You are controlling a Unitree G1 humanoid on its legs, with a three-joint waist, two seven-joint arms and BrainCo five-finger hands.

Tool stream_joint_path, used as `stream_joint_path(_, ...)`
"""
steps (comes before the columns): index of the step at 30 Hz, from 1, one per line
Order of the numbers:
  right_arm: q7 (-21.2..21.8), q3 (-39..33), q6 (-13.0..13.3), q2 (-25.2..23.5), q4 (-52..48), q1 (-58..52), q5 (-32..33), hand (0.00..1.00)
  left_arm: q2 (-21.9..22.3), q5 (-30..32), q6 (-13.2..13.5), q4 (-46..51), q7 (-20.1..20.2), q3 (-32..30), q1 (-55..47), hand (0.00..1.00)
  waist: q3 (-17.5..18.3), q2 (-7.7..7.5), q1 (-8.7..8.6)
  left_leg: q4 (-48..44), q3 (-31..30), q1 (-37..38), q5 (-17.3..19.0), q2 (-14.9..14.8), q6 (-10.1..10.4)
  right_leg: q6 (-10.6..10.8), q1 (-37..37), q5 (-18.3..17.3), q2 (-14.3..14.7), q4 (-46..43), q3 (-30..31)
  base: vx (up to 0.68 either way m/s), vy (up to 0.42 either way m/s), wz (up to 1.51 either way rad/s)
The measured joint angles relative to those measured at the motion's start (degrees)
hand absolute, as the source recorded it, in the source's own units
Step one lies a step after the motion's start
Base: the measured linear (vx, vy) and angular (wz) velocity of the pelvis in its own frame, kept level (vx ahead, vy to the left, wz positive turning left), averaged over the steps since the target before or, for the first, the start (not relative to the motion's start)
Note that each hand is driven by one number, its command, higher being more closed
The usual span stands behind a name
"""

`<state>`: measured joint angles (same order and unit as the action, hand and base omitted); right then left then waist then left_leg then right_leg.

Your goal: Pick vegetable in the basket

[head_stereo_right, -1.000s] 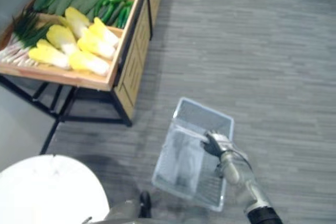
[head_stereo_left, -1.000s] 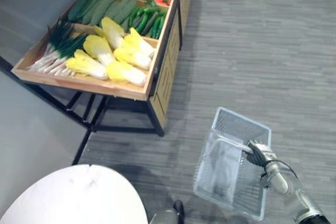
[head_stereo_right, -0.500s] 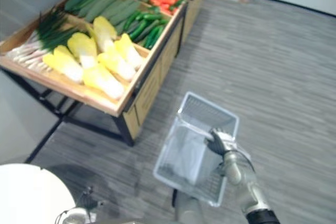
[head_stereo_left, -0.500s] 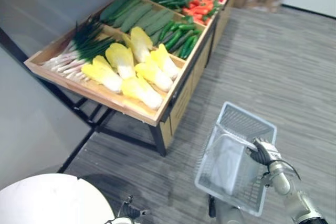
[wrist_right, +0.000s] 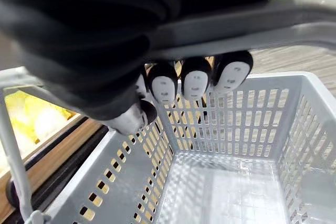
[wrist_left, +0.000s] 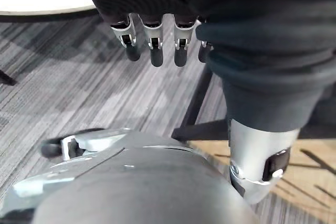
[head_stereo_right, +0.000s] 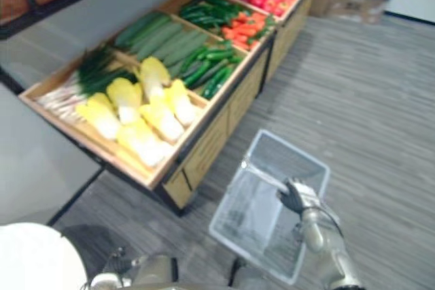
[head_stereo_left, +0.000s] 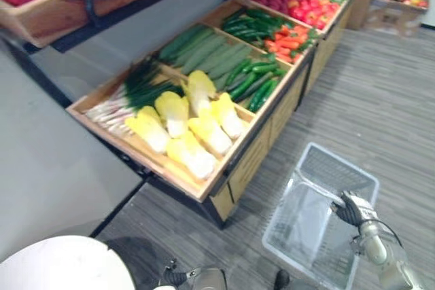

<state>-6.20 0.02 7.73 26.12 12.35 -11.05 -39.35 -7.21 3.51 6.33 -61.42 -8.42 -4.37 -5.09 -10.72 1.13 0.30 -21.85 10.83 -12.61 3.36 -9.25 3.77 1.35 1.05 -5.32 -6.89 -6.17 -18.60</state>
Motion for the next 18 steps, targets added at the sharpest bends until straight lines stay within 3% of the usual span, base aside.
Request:
stream_joint_path(1,-0.03,-0.20,-0.01,0.03,0.01,-0.19,-0.03,1.00,0.21,0.00,-0.17,-0.01,-0.02,0.04,-0.14,0.00,0.20,0.46,-0.18,4.00,1.25,-0.05,-2.80,0.33,0.57,0.53,0.12,-0.22,0.09,0.02,-0.53,0.18,0.215,0.57)
stream_joint_path(2,-0.10,-0.21,-0.03,-0.56,0.69,-0.44,-0.04,1.00,0.43,0.04,-0.39,-0.12,-0.05,0.11,-0.29,0.00,0.79,1.53,-0.13,10.90,3.75,1.62,-4.11,0.55,-0.83,1.78,0.29,-0.51,0.38,0.17,-1.01,0.19,0.219,0.41)
stream_joint_path(3,-0.10,0.26,-0.01,-1.25,1.16,-0.35,-0.05,1.00,-0.11,0.24,-0.47,-0.07,-0.03,0.11,-0.14,0.00,0.76,0.22,0.20,14.15,4.31,2.67,-5.08,2.00,-1.85,2.44,0.23,-0.17,-0.52,0.92,-1.13,0.18,0.208,0.31)
stream_joint_path(5,-0.35,0.37,0.42,-1.47,1.35,-0.14,-0.07,1.00,-0.57,1.52,-0.66,-0.10,-0.11,-0.06,-0.15,0.00,0.72,-0.97,1.16,16.38,4.52,2.94,-5.67,4.08,-2.74,4.58,0.70,1.22,-1.47,3.30,-1.13,0.16,0.142,0.16)
stream_joint_path(8,-0.64,0.38,0.53,-1.69,6.47,2.31,-0.54,1.00,-0.32,1.84,-0.72,-0.08,-0.16,-0.11,-1.32,0.00,0.76,-1.00,1.51,17.48,5.88,6.51,-4.67,6.77,-4.01,5.46,3.77,1.74,-3.67,4.45,0.71,0.15,0.135,0.00)
stream_joint_path(10,-0.82,0.31,0.56,-1.79,9.27,4.20,-0.52,1.00,-0.22,1.94,-0.67,-0.13,-0.19,-0.29,-2.14,0.00,0.85,-0.96,1.58,18.48,6.60,8.35,-3.85,7.52,-3.82,5.69,4.23,1.24,-4.41,3.71,2.64,0.11,0.112,-0.31)
stream_joint_path(12,-2.19,-2.01,0.62,-1.83,16.58,6.70,-0.62,1.00,-0.43,1.94,-0.71,-1.75,-0.25,-0.07,-2.42,0.00,0.51,-1.99,1.53,20.17,8.25,11.84,-1.32,9.27,-4.44,7.68,-0.36,-3.92,-8.31,-10.53,4.91,0.07,0.075,-0.40)
stream_joint_path(13,-2.94,-2.50,0.27,-1.75,18.31,7.43,-0.65,1.00,-0.39,1.94,-0.73,-2.09,-0.29,0.38,-2.64,0.00,0.53,-1.79,1.43,20.82,8.36,12.25,-1.33,9.19,-4.44,7.70,-2.57,-3.86,-8.53,-15.40,6.12,0.02,0.056,-0.16)
stream_joint_path(14,-3.77,-4.79,-0.20,-1.71,20.53,8.48,-0.62,1.00,-0.97,1.96,-0.70,-2.19,-0.34,1.33,-2.86,0.00,0.67,-1.49,0.95,21.46,7.81,13.36,-1.34,8.86,-4.46,10.03,-6.11,-2.36,-8.86,-23.23,8.41,0.07,0.032,0.18)
stream_joint_path(15,-4.27,-6.47,-0.25,-1.70,23.06,8.65,-0.50,1.00,-1.94,1.95,-0.66,-2.21,-0.29,2.10,-2.88,0.00,0.75,-1.30,0.51,21.67,6.40,14.30,-1.37,8.05,-4.49,8.88,-8.07,-1.02,-9.01,-28.02,9.54,0.10,-0.002,0.38)
stream_joint_path(17,-4.89,-7.37,-0.29,-1.71,26.86,8.85,-0.28,1.00,-2.31,1.87,-0.63,-2.10,-0.36,2.18,-3.09,0.00,1.02,-1.58,0.11,21.65,5.00,14.78,-1.37,7.14,-4.49,5.19,-8.02,-3.70,-9.24,-27.95,8.74,0.12,-0.074,0.46)
stream_joint_path(18,-4.99,-8.12,-0.50,-1.73,30.18,9.30,-0.02,1.00,-2.53,1.78,-0.67,-2.17,-0.37,1.75,-3.12,0.00,0.98,-1.61,0.12,21.50,3.58,14.62,-1.37,6.34,-4.43,4.39,-7.92,-4.19,-9.54,-25.16,8.60,0.15,-0.161,0.54)
